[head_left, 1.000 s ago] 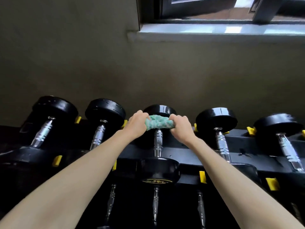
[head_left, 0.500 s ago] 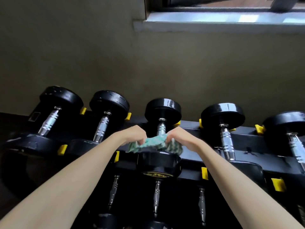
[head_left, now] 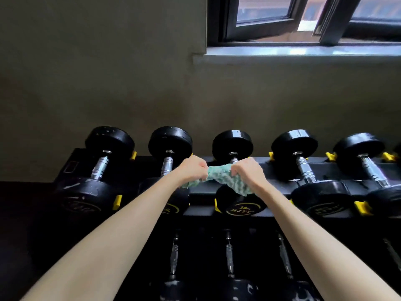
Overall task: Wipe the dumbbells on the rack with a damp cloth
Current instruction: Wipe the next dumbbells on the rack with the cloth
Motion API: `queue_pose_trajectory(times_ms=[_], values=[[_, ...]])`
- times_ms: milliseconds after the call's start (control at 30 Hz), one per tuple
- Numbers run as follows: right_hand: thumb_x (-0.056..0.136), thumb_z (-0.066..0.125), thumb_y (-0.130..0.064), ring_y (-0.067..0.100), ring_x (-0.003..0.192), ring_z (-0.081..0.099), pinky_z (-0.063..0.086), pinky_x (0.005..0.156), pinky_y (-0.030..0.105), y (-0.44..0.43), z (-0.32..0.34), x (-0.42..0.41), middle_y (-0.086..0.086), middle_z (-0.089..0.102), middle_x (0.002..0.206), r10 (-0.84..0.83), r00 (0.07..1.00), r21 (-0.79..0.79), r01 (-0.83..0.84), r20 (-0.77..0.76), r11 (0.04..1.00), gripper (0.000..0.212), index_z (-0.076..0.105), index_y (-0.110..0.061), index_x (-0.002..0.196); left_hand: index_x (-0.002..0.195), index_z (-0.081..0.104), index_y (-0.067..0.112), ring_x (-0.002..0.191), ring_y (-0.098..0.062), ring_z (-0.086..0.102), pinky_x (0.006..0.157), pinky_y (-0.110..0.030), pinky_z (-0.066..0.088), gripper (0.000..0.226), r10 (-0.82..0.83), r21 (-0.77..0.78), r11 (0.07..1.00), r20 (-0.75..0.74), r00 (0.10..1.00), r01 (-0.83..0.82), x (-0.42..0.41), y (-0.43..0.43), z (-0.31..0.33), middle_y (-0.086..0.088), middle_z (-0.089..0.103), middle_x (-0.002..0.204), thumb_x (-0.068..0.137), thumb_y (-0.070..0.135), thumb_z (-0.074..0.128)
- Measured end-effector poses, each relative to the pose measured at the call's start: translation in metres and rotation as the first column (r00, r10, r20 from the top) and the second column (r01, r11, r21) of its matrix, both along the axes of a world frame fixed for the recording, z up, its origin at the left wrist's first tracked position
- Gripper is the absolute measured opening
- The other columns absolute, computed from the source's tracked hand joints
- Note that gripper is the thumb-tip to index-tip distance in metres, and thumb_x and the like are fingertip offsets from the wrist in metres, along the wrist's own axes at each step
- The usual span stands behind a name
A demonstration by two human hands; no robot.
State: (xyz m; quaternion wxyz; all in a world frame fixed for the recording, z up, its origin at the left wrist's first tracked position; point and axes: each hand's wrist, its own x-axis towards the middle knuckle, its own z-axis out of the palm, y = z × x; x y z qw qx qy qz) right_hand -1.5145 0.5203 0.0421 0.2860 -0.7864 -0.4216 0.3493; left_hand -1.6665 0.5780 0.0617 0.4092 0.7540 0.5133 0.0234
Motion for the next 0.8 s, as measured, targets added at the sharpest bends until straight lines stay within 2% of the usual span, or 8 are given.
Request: queue_pose_trajectory(times_ms=[67, 133, 233, 300, 400, 533, 700, 800], values=[[0.064, 0.056, -0.02, 0.018, 0.061, 0.039, 0.026, 0.045, 0.021, -0.008, -0.01, -0.031, 0.001, 0.039, 0.06, -0.004, 0.999, 0.071, 0.001, 0.043, 0.997, 0.021, 0.042, -0.012, 0.051, 0.09, 0.069, 0.009, 0.086, -0.029, 0.058, 0.063, -0.024, 0.041, 0.02, 0.027, 0.164, 0.986, 0.028, 0.999, -0.031, -0.024, 0.009, 0.0, -0.011, 0.064, 0.088, 0.082, 0.001, 0.053], [0.073, 0.056, -0.009, 0.019, 0.061, 0.044, 0.037, 0.051, 0.027, -0.015, -0.025, -0.058, 0.002, 0.042, 0.055, -0.048, 0.997, 0.128, 0.039, 0.065, 0.991, 0.022, 0.046, -0.008, 0.054, 0.103, 0.069, 0.008, 0.107, -0.031, 0.054, 0.085, -0.027, 0.042, 0.027, -0.022, 0.298, 0.954, -0.02, 1.0, 0.027, -0.045, 0.017, -0.004, -0.015, 0.057, 0.114, 0.086, 0.0, 0.049], [0.08, 0.052, -0.004, 0.022, 0.066, 0.044, 0.03, 0.058, 0.03, -0.022, -0.045, -0.088, 0.005, 0.044, 0.057, -0.166, 0.98, 0.155, 0.149, 0.109, 0.977, 0.027, 0.045, -0.009, 0.055, 0.118, 0.062, 0.011, 0.115, -0.03, 0.047, 0.096, -0.035, 0.04, 0.038, -0.221, 0.378, 0.886, -0.164, 0.962, 0.268, -0.061, 0.023, -0.011, -0.013, 0.049, 0.118, 0.088, -0.003, 0.042], [0.082, 0.051, -0.004, 0.024, 0.068, 0.044, 0.024, 0.058, 0.029, -0.025, -0.056, -0.104, 0.008, 0.045, 0.063, -0.214, 0.968, 0.139, 0.195, 0.135, 0.971, 0.025, 0.046, -0.008, 0.058, 0.12, 0.062, 0.01, 0.115, -0.028, 0.047, 0.097, -0.035, 0.039, 0.04, -0.328, 0.386, 0.832, -0.238, 0.914, 0.399, -0.061, 0.024, -0.013, -0.013, 0.049, 0.117, 0.088, -0.004, 0.043], [0.083, 0.049, 0.0, 0.024, 0.064, 0.038, 0.018, 0.054, 0.03, -0.026, -0.068, -0.117, 0.003, 0.034, 0.055, -0.295, 0.951, 0.141, 0.28, 0.098, 0.95, 0.039, 0.031, -0.009, 0.049, 0.118, 0.064, 0.009, 0.113, -0.027, 0.049, 0.093, -0.029, 0.039, 0.039, -0.403, 0.386, 0.779, -0.296, 0.866, 0.494, -0.054, 0.031, -0.014, -0.008, 0.048, 0.112, 0.087, -0.006, 0.046], [0.079, 0.046, 0.005, 0.019, 0.054, 0.031, 0.02, 0.047, 0.03, -0.014, -0.082, -0.115, 0.0, 0.03, 0.051, -0.414, 0.91, 0.091, 0.412, 0.002, 0.907, 0.042, 0.026, -0.013, 0.047, 0.115, 0.064, 0.007, 0.11, -0.028, 0.051, 0.076, -0.024, 0.036, 0.038, -0.43, 0.371, 0.735, -0.391, 0.813, 0.567, -0.039, 0.042, -0.02, -0.004, 0.04, 0.101, 0.085, -0.007, 0.045], [0.08, 0.041, 0.007, 0.017, 0.057, 0.035, 0.024, 0.045, 0.022, 0.008, -0.111, -0.11, -0.002, 0.036, 0.056, -0.464, 0.86, -0.078, 0.459, -0.21, 0.885, 0.037, 0.036, -0.017, 0.053, 0.109, 0.063, 0.018, 0.116, -0.032, 0.051, 0.089, -0.033, 0.042, 0.039, -0.462, 0.24, 0.738, -0.501, 0.732, 0.631, -0.015, 0.058, -0.031, -0.009, 0.05, 0.117, 0.086, -0.007, 0.043], [0.079, 0.036, 0.011, 0.017, 0.061, 0.044, 0.031, 0.046, 0.019, 0.016, -0.13, -0.112, 0.001, 0.048, 0.064, -0.454, 0.825, -0.136, 0.434, -0.337, 0.891, 0.03, 0.052, -0.011, 0.065, 0.12, 0.062, 0.019, 0.113, -0.032, 0.054, 0.087, -0.031, 0.042, 0.044, -0.516, 0.131, 0.742, -0.516, 0.684, 0.658, -0.006, 0.066, -0.04, -0.01, 0.051, 0.128, 0.089, -0.005, 0.041]])
